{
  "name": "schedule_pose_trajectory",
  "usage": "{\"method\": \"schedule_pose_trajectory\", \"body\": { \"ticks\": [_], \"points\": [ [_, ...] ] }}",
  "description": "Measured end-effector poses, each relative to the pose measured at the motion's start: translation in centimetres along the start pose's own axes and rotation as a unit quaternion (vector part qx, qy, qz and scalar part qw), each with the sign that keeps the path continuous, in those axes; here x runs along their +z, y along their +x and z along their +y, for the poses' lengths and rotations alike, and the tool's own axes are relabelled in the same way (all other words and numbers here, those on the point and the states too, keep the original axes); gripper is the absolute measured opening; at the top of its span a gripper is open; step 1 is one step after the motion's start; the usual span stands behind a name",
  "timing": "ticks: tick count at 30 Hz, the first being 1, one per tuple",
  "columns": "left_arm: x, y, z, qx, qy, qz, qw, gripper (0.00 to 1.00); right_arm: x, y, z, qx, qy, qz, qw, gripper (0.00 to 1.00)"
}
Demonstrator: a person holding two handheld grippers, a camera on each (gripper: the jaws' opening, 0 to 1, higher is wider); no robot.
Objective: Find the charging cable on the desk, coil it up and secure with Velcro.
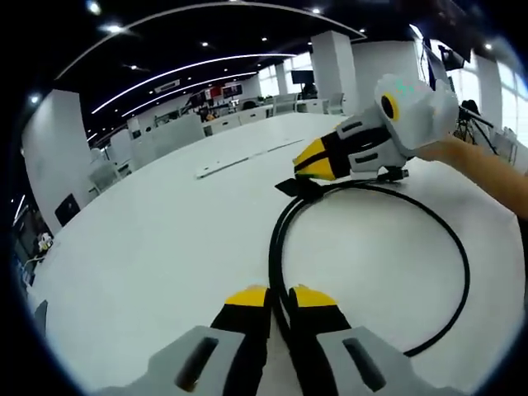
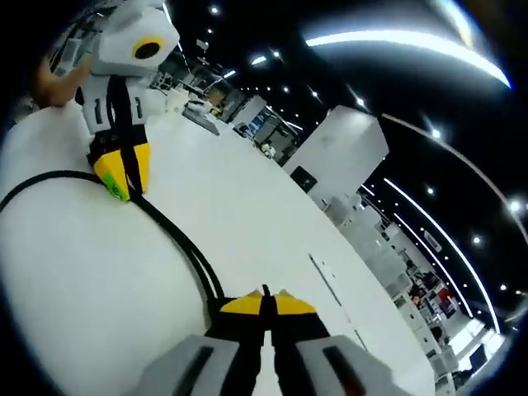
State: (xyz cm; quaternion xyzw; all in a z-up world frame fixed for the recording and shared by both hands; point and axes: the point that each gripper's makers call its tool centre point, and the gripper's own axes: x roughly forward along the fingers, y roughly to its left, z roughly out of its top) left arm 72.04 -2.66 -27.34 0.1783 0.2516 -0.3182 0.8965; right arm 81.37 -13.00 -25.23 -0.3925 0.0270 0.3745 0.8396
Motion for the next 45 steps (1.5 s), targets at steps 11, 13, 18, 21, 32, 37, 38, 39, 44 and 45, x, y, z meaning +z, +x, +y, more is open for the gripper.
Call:
{"method": "schedule_pose_trajectory", "body": {
  "ticks": [11,13,18,21,32,37,38,39,44,45],
  "points": [
    [0.2,0.2,0.1,-0.021,0.012,-0.006,0.9997,0.1,-1.7,1.8,-0.1,0.038,0.016,0.029,0.9987,0.05],
    [0.2,0.2,0.1,-0.021,0.013,-0.006,0.9997,0.1,-1.7,1.7,0.1,0.048,0.008,0.031,0.9983,0.05],
    [0.1,0.1,0.0,-0.021,0.013,-0.006,0.9997,0.1,-1.8,1.8,0.2,0.072,0.03,0.022,0.9967,0.05],
    [0.1,0.1,0.0,-0.02,0.012,-0.007,0.9997,0.1,-1.9,2.0,-0.1,0.075,0.057,0.011,0.9955,0.06],
    [0.0,0.0,-0.1,-0.019,0.013,-0.006,0.9997,0.1,-2.1,2.3,-1.1,0.054,0.051,0.011,0.9972,0.17],
    [0.0,0.0,-0.2,-0.019,0.013,-0.007,0.9997,0.1,-3.8,2.5,-3.0,0.008,0.039,0.042,0.9983,0.16],
    [0.0,0.0,-0.2,-0.019,0.012,-0.007,0.9997,0.1,-3.9,2.6,-3.2,0.003,0.039,0.043,0.9983,0.16],
    [0.0,0.0,-0.2,-0.019,0.012,-0.007,0.9997,0.1,-4.0,2.7,-3.3,-0.001,0.044,0.047,0.9979,0.17],
    [0.1,0.1,-0.2,-0.02,0.012,-0.007,0.9997,0.1,-3.2,2.3,-4.4,-0.008,0.028,0.044,0.9986,0.19],
    [0.1,0.1,-0.2,-0.02,0.012,-0.008,0.9997,0.1,-2.4,2.0,-4.6,-0.003,0.02,0.04,0.999,0.18]
  ]
}}
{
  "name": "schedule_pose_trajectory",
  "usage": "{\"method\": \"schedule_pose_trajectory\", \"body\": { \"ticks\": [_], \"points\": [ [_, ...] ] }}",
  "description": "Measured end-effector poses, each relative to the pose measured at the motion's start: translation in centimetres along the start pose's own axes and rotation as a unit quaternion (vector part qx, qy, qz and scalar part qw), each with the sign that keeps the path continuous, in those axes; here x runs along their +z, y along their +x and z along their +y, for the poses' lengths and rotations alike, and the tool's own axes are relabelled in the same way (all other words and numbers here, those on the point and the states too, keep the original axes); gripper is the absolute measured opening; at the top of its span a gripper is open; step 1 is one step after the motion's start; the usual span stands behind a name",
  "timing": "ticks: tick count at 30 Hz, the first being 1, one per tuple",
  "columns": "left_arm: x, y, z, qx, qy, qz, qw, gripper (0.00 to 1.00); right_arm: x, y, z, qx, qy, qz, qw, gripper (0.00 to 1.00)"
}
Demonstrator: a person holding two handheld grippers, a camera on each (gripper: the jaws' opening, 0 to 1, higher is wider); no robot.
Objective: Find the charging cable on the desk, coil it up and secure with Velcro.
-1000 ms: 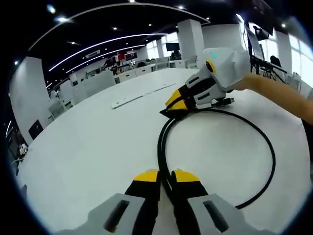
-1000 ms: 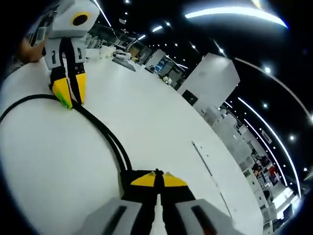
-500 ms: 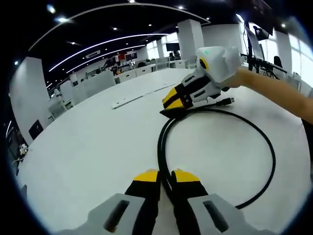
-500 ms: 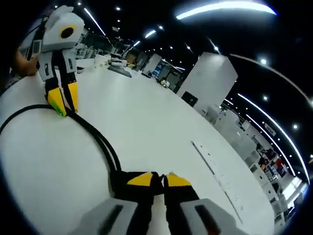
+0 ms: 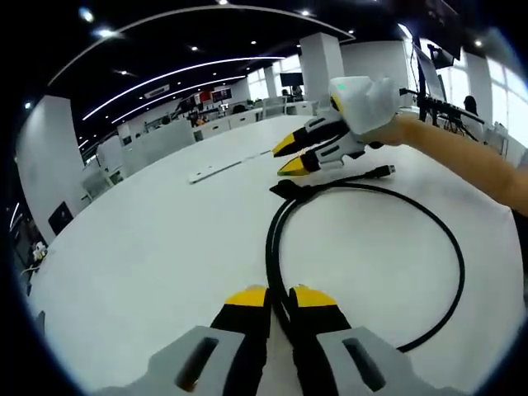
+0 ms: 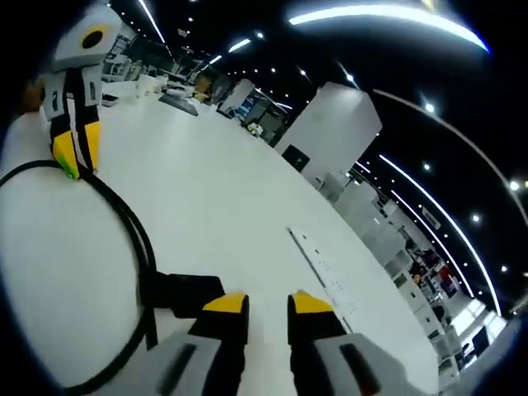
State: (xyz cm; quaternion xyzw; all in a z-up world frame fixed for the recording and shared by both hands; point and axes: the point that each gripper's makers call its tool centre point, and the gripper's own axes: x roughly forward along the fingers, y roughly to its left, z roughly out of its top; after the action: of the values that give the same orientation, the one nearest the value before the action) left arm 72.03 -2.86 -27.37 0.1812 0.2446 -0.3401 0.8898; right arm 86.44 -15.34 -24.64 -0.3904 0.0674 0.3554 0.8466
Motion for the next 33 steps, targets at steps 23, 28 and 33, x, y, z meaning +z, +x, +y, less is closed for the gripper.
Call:
{"method": "schedule_pose_trajectory", "body": {
  "ticks": [23,28,33],
  "points": [
    [0.2,0.1,0.2,-0.002,0.001,-0.005,1.0,0.1,-0.5,0.3,3.6,0.085,-0.061,0.069,0.9921,0.05],
    [0.2,0.1,0.2,-0.001,0.005,-0.006,1.0,0.1,-0.3,0.1,4.1,0.103,-0.048,0.072,0.9909,0.03],
    [0.2,0.1,0.2,-0.001,0.006,-0.006,1.0,0.1,0.4,-0.3,5.3,0.13,-0.054,0.076,0.9872,0.03]
  ]
}}
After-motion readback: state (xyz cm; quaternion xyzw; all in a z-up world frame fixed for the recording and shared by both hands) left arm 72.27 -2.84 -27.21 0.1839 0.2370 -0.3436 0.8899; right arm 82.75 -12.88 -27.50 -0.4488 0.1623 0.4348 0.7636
